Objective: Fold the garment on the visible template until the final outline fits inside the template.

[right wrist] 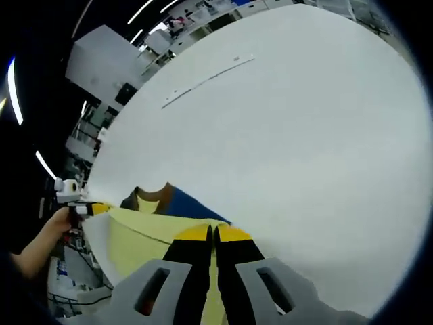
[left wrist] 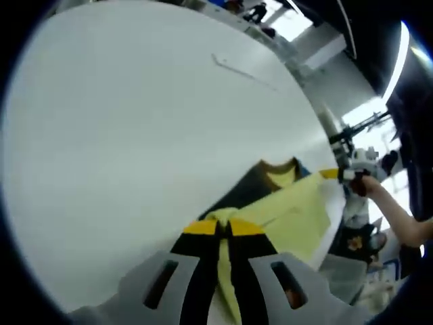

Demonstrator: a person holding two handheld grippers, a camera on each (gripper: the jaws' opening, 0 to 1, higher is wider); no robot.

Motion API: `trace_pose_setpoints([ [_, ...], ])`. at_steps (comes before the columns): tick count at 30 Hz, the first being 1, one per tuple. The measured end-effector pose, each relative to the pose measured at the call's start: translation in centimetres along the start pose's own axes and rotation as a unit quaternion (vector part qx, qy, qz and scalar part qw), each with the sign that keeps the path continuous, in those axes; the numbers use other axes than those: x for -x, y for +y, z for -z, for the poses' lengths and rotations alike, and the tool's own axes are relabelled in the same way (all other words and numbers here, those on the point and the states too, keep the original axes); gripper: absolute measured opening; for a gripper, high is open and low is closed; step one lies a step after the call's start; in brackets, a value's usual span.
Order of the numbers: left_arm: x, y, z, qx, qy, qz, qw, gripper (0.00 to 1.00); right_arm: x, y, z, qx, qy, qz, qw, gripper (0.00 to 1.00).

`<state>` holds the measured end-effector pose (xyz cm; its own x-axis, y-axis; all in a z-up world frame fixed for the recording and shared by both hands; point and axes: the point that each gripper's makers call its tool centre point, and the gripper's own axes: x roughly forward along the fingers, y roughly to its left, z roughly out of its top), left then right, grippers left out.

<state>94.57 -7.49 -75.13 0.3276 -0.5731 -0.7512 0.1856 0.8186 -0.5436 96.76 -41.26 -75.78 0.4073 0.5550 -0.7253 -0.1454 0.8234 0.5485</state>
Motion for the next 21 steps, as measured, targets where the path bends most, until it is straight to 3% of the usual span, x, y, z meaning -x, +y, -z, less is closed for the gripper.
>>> trace_pose_setpoints([
  [7,-0.3,-0.1,0.3,0.041,-0.004,0.019,0.9990,0.01,-0.4,-0.2,0.2,-0.033,-0.004,-0.014,0.9994,0.03],
  [10,-0.2,0.5,0.4,0.056,-0.008,0.022,0.9982,0.02,-0.3,0.4,-0.1,-0.078,-0.023,-0.039,0.9959,0.03],
  [14,-0.1,0.6,0.3,0.075,-0.017,0.030,0.9966,0.03,-0.2,0.6,-0.4,-0.096,-0.039,-0.055,0.9931,0.03],
  [21,0.2,0.3,-0.8,0.175,-0.056,0.066,0.9808,0.12,-0.2,1.4,-0.8,-0.159,-0.059,-0.090,0.9814,0.05],
])
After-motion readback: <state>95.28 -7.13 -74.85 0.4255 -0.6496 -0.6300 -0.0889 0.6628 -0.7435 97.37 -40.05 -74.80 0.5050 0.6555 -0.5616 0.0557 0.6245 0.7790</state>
